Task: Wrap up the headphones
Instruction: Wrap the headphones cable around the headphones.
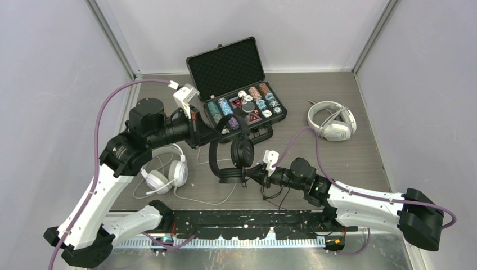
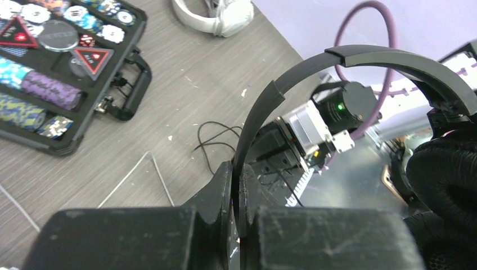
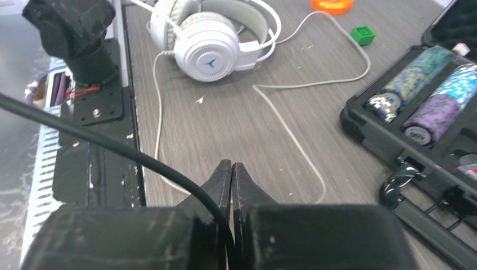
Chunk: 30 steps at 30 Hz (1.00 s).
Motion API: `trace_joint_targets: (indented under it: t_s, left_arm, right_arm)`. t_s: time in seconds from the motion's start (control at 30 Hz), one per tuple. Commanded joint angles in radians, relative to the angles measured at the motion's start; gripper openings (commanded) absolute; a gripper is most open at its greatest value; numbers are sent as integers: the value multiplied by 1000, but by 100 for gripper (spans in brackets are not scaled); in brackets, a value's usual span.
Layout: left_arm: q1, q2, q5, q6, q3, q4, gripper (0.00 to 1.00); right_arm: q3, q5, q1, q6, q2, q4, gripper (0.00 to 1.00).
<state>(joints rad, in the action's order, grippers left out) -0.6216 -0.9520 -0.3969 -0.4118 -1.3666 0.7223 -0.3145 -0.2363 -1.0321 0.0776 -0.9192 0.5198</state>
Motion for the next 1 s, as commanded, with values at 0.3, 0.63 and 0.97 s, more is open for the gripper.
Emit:
trace_joint_targets:
  t_s: [0.3, 0.63, 0.97]
  left_arm:
    - [0, -6, -413, 107, 55, 35, 0]
    - [-1, -37, -395, 263, 121, 150, 0]
    - [-2, -48, -136, 402, 168, 232, 0]
  right_arm:
    - [-152, 75, 105, -5, -64, 138, 0]
    - [-252, -33, 209, -74, -152, 124, 0]
    - [-369, -57, 271, -25, -114, -191, 0]
